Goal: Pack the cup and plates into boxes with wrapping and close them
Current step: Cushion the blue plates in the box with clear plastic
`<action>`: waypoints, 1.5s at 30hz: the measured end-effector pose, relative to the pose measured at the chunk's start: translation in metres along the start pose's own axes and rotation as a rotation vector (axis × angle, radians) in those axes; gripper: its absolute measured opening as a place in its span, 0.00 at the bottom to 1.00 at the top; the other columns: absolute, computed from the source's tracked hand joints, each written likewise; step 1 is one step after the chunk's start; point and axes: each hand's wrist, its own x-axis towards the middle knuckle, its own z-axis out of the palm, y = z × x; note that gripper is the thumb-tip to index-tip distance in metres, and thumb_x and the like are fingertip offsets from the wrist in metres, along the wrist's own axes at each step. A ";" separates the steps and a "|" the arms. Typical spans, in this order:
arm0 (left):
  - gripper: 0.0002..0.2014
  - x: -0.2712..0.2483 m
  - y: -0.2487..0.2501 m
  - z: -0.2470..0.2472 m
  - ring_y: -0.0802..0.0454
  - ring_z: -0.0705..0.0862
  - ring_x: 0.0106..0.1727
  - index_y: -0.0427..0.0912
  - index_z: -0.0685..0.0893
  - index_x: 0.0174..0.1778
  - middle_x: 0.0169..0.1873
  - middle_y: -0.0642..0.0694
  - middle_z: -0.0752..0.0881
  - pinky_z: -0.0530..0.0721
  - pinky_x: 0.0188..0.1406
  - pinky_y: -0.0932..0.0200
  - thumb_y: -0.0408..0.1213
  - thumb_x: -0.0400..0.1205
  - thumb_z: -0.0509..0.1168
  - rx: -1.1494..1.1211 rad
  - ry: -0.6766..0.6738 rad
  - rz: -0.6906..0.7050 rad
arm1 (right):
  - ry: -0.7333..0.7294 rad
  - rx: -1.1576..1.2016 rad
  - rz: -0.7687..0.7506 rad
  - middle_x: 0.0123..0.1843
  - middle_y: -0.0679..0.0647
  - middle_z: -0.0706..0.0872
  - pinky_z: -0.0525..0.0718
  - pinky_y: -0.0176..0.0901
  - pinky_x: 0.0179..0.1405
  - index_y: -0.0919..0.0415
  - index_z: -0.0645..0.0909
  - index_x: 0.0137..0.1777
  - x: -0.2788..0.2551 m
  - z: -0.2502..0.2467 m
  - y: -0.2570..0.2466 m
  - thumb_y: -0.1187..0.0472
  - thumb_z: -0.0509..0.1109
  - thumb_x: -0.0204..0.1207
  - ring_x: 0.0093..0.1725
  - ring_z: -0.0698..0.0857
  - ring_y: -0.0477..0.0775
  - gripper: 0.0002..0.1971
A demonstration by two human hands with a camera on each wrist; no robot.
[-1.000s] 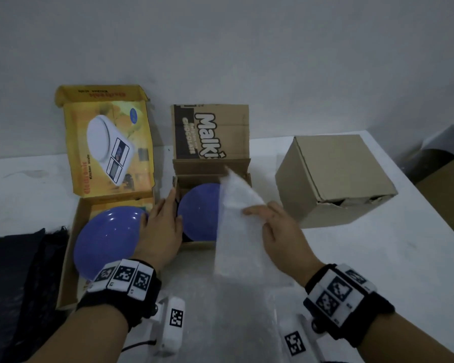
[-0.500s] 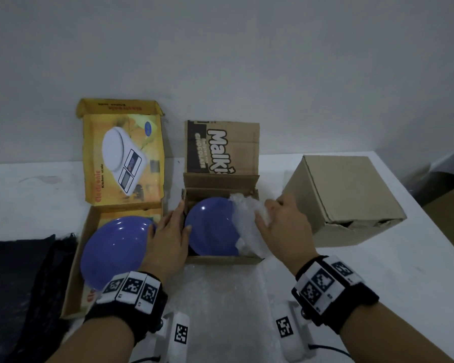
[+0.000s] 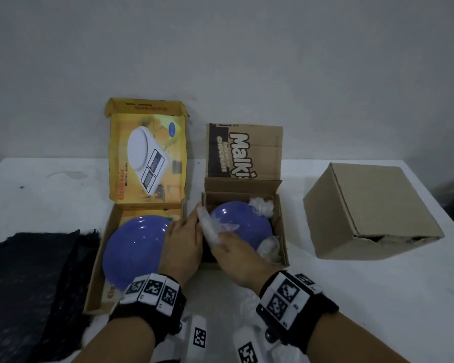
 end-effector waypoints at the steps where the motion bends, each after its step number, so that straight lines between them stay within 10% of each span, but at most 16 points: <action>1: 0.26 0.000 0.001 0.001 0.39 0.78 0.64 0.45 0.58 0.82 0.65 0.38 0.81 0.71 0.70 0.42 0.33 0.86 0.53 -0.006 0.014 0.006 | -0.017 0.007 0.008 0.70 0.63 0.74 0.72 0.47 0.67 0.66 0.69 0.72 0.003 -0.003 0.001 0.57 0.54 0.85 0.68 0.75 0.63 0.19; 8: 0.26 0.000 -0.001 0.009 0.45 0.74 0.70 0.51 0.59 0.81 0.68 0.43 0.79 0.62 0.77 0.41 0.44 0.85 0.44 -0.084 0.085 -0.026 | 0.021 -0.019 0.162 0.64 0.62 0.80 0.80 0.50 0.59 0.59 0.65 0.70 0.022 -0.012 0.006 0.57 0.74 0.72 0.61 0.81 0.61 0.30; 11: 0.27 0.000 0.001 0.008 0.46 0.74 0.70 0.51 0.61 0.81 0.68 0.44 0.80 0.61 0.77 0.45 0.44 0.83 0.43 -0.076 0.096 -0.036 | -0.017 -0.192 0.221 0.72 0.61 0.74 0.77 0.53 0.62 0.61 0.47 0.82 0.045 0.003 0.010 0.51 0.69 0.75 0.68 0.77 0.64 0.43; 14: 0.25 0.000 0.002 0.007 0.47 0.73 0.71 0.50 0.61 0.81 0.68 0.44 0.79 0.60 0.78 0.46 0.41 0.85 0.45 -0.085 0.088 -0.051 | 0.045 -0.256 0.301 0.69 0.64 0.77 0.76 0.58 0.55 0.61 0.54 0.79 0.066 0.017 0.009 0.41 0.65 0.76 0.66 0.78 0.67 0.40; 17: 0.24 -0.001 0.003 0.005 0.47 0.71 0.72 0.51 0.61 0.81 0.69 0.45 0.78 0.58 0.79 0.45 0.36 0.88 0.50 -0.108 0.083 -0.065 | 0.109 -0.309 0.413 0.75 0.69 0.70 0.71 0.64 0.68 0.66 0.50 0.82 0.063 0.018 0.001 0.45 0.59 0.82 0.72 0.71 0.72 0.37; 23: 0.23 -0.001 0.004 0.007 0.49 0.70 0.73 0.51 0.61 0.81 0.70 0.45 0.77 0.57 0.79 0.45 0.37 0.88 0.49 -0.092 0.095 -0.069 | -0.125 -0.190 0.155 0.58 0.62 0.85 0.83 0.48 0.51 0.62 0.78 0.61 0.031 -0.027 0.002 0.56 0.74 0.70 0.53 0.85 0.62 0.21; 28: 0.23 0.001 0.002 0.007 0.51 0.69 0.74 0.52 0.61 0.80 0.71 0.48 0.77 0.54 0.80 0.48 0.42 0.87 0.47 -0.109 0.082 -0.079 | 0.022 -0.424 0.259 0.68 0.62 0.77 0.79 0.58 0.58 0.58 0.57 0.79 0.058 0.014 0.003 0.48 0.67 0.77 0.65 0.78 0.65 0.35; 31: 0.23 0.000 0.002 0.007 0.52 0.69 0.74 0.53 0.61 0.80 0.72 0.48 0.76 0.54 0.80 0.49 0.39 0.88 0.49 -0.098 0.079 -0.085 | 0.034 -0.451 0.375 0.70 0.64 0.76 0.75 0.55 0.66 0.62 0.66 0.76 0.065 0.011 0.000 0.53 0.60 0.83 0.68 0.77 0.65 0.24; 36: 0.23 -0.001 0.002 0.008 0.52 0.68 0.75 0.52 0.61 0.81 0.72 0.48 0.75 0.55 0.80 0.46 0.39 0.88 0.48 -0.095 0.087 -0.079 | -0.270 -0.372 0.152 0.68 0.63 0.79 0.75 0.55 0.70 0.64 0.75 0.69 0.056 -0.025 0.007 0.60 0.68 0.79 0.67 0.78 0.63 0.20; 41: 0.23 0.000 0.002 0.010 0.53 0.68 0.75 0.52 0.61 0.81 0.73 0.48 0.75 0.52 0.81 0.48 0.38 0.88 0.49 -0.101 0.092 -0.097 | -0.026 -0.481 0.076 0.63 0.61 0.81 0.81 0.53 0.58 0.58 0.73 0.67 0.034 -0.018 0.001 0.57 0.67 0.75 0.60 0.81 0.64 0.21; 45: 0.23 0.000 0.002 0.009 0.53 0.68 0.75 0.54 0.61 0.81 0.72 0.49 0.76 0.54 0.80 0.47 0.38 0.88 0.49 -0.128 0.093 -0.090 | -0.134 -0.331 0.091 0.65 0.61 0.81 0.78 0.47 0.61 0.62 0.74 0.69 0.031 -0.024 -0.003 0.56 0.67 0.78 0.65 0.80 0.61 0.21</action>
